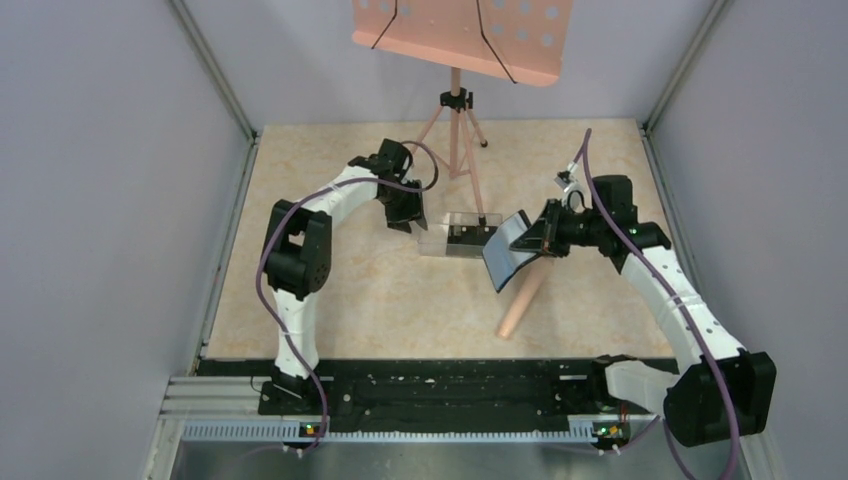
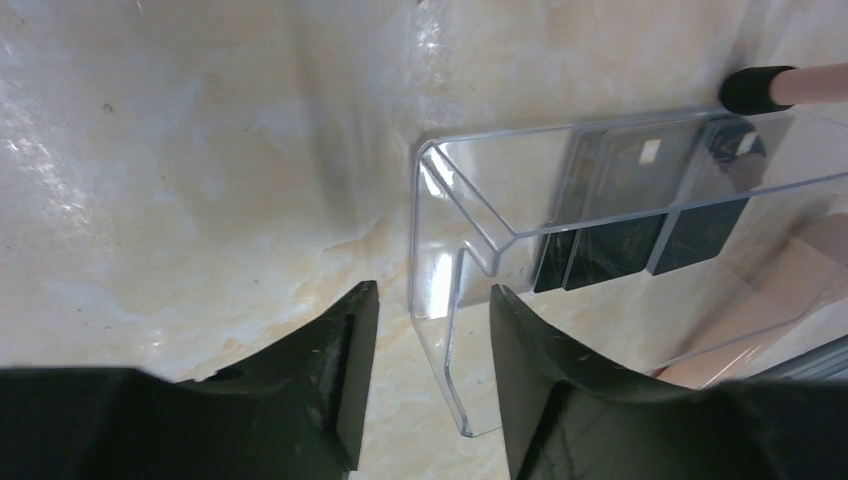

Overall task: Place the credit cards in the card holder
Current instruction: Move the storage box to the center of the board.

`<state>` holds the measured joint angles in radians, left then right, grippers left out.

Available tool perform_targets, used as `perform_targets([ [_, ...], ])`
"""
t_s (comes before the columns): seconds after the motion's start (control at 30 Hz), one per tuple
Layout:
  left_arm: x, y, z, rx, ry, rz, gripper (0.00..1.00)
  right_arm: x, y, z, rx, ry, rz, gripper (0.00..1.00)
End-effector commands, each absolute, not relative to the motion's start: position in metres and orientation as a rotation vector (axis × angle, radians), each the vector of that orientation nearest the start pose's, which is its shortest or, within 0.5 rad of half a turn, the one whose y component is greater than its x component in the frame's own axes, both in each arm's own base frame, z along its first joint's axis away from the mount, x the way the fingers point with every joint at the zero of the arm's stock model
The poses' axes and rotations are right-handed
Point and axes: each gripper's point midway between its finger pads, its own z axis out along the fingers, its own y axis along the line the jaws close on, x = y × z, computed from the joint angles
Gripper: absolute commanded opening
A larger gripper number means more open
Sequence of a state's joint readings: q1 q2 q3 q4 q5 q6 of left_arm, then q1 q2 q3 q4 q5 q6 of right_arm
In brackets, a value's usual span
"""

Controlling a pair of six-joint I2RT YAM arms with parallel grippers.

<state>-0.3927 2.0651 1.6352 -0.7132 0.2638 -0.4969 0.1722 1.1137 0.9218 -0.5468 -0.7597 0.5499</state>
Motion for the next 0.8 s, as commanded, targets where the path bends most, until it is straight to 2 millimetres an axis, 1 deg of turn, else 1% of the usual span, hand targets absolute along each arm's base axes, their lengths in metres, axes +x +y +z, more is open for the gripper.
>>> perform_targets([
  [0.0,0.399,-0.234,0.069,0.007,2.813,-0.581,0.46,0.257,0.180,0.234,0.002,2.321,1.236,0.00],
  [0.07,0.395,-0.230,0.066,0.008,2.821,-0.568,0.38,0.262,0.181,0.234,0.002,2.323,1.236,0.00],
  [0.13,0.389,-0.225,0.063,0.010,2.831,-0.542,0.21,0.266,0.181,0.233,0.000,2.329,1.233,0.00],
  [0.2,0.381,-0.219,0.060,0.011,2.840,-0.516,0.14,0.269,0.181,0.233,-0.002,2.332,1.230,0.00],
  [0.23,0.378,-0.214,0.062,0.007,2.836,-0.493,0.10,0.271,0.182,0.231,-0.003,2.340,1.228,0.00],
  [0.27,0.374,-0.210,0.059,0.007,2.844,-0.479,0.08,0.273,0.182,0.229,-0.004,2.343,1.228,0.00],
  [0.37,0.358,-0.191,0.056,-0.013,2.866,-0.412,0.04,0.278,0.183,0.226,-0.001,2.343,1.226,0.00],
  [0.47,0.341,-0.168,0.055,-0.050,2.876,-0.340,0.01,0.285,0.185,0.222,0.022,2.329,1.244,0.00],
  [0.67,0.311,-0.120,0.051,-0.146,2.883,-0.224,0.01,0.298,0.187,0.210,0.080,2.310,1.261,0.00],
  [0.73,0.305,-0.107,0.052,-0.183,2.880,-0.206,0.01,0.303,0.188,0.206,0.106,2.299,1.262,0.00],
  [0.77,0.302,-0.102,0.053,-0.193,2.877,-0.198,0.02,0.305,0.188,0.200,0.127,2.300,1.265,0.00],
])
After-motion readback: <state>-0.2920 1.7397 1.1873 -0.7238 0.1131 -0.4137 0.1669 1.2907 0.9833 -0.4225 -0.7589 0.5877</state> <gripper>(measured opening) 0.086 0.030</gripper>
